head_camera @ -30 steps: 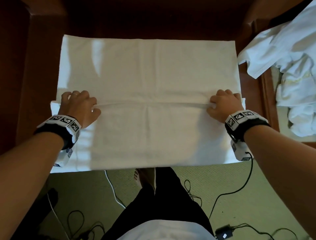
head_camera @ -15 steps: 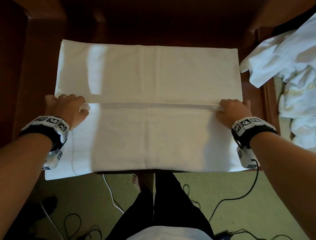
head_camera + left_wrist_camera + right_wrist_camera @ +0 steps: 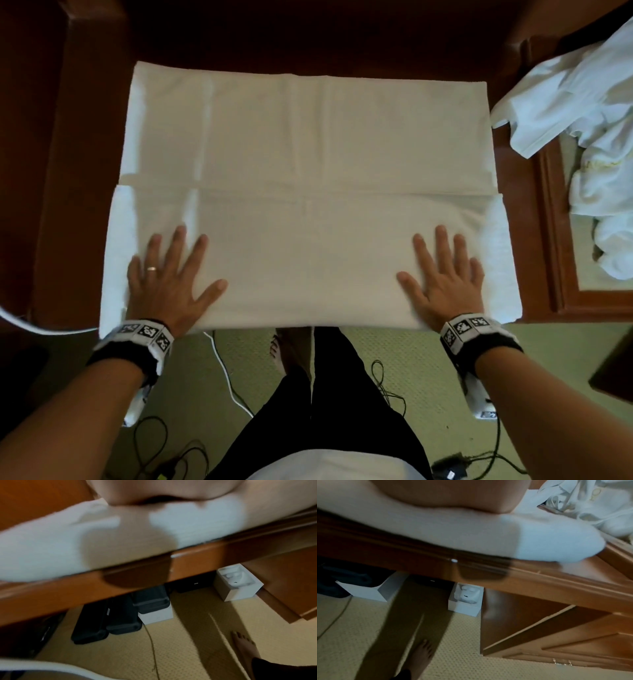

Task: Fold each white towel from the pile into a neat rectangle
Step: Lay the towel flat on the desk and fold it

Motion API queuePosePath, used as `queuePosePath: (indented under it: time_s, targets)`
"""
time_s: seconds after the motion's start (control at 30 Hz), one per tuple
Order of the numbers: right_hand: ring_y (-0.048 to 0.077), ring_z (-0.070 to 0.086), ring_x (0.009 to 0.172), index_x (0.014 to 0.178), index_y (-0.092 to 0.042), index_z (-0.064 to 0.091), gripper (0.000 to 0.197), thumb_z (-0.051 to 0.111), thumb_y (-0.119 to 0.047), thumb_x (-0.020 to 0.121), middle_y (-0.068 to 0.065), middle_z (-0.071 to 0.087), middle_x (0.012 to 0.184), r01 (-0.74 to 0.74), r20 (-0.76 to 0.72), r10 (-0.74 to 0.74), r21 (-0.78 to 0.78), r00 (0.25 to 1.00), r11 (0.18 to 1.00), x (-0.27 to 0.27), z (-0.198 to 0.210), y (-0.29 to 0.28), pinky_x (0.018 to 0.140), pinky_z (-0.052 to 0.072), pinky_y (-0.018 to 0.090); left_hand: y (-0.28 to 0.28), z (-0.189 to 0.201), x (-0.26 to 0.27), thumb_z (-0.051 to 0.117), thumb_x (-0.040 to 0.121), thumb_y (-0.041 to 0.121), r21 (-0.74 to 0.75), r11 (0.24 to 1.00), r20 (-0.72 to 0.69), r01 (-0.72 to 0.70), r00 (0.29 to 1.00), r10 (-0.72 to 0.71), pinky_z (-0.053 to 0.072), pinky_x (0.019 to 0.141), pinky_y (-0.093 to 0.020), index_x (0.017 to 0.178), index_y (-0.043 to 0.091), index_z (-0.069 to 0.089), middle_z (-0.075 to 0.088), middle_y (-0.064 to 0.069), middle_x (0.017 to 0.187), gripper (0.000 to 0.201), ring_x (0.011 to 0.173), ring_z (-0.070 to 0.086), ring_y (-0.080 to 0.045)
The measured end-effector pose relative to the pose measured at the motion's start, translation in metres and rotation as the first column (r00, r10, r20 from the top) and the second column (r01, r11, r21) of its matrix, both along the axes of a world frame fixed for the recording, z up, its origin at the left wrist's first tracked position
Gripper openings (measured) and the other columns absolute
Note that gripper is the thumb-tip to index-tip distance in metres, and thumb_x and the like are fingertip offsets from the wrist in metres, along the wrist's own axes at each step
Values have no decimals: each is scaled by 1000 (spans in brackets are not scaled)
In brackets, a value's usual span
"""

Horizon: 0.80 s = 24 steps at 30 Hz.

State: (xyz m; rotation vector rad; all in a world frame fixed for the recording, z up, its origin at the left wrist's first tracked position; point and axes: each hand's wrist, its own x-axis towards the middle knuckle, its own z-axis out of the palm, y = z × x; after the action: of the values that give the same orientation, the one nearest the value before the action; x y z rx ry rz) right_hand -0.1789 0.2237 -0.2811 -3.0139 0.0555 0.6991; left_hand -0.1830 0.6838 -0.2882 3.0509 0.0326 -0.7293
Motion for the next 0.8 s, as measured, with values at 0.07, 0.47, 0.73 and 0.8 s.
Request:
queuePosePath:
  time_s: [0.07, 0.47, 0.73, 0.8]
  targets:
    - [27, -18, 151, 153, -46, -12, 75, 9, -77, 89, -7, -28, 161, 15, 8, -15, -11, 1000, 1000, 2, 2, 1, 120, 6, 58, 3, 2, 3, 3, 79, 89, -6, 1000, 12, 10, 1000, -10, 8, 118, -63, 158, 40, -1, -14, 5, 167, 93, 153, -5, -34]
    - [26, -9, 153, 157, -40, 5, 74, 21, -73, 93, -1, -12, 166, -325, 124, 311, 110, 942, 939, 13, -10, 114, 118, 8, 58, -81, -9, 0, 10, 72, 95, -61, 991, 111, 116, 988, -109, 5, 118, -66, 157, 45, -4, -14, 5, 168, 99, 153, -8, -36]
    - [17, -11, 152, 155, -42, -5, 76, 10, -77, 89, -5, -17, 165, 144, 84, -146, 22, 986, 989, 29, -6, -49, 121, 5, 53, -85, -5, 3, 9, 70, 97, -46, 992, 83, 116, 990, -112, 7, 118, -66, 157, 44, -4, -15, 6, 167, 103, 153, -9, -35]
    - [19, -8, 153, 157, -35, 3, 78, 12, -73, 90, 0, -12, 166, 214, 111, -215, 21, 970, 977, 32, -2, -42, 121, 6, 54, -85, -3, 4, 11, 71, 96, -54, 991, 63, 119, 991, -116, 8, 117, -66, 157, 43, -4, -16, 6, 167, 103, 153, -8, -34]
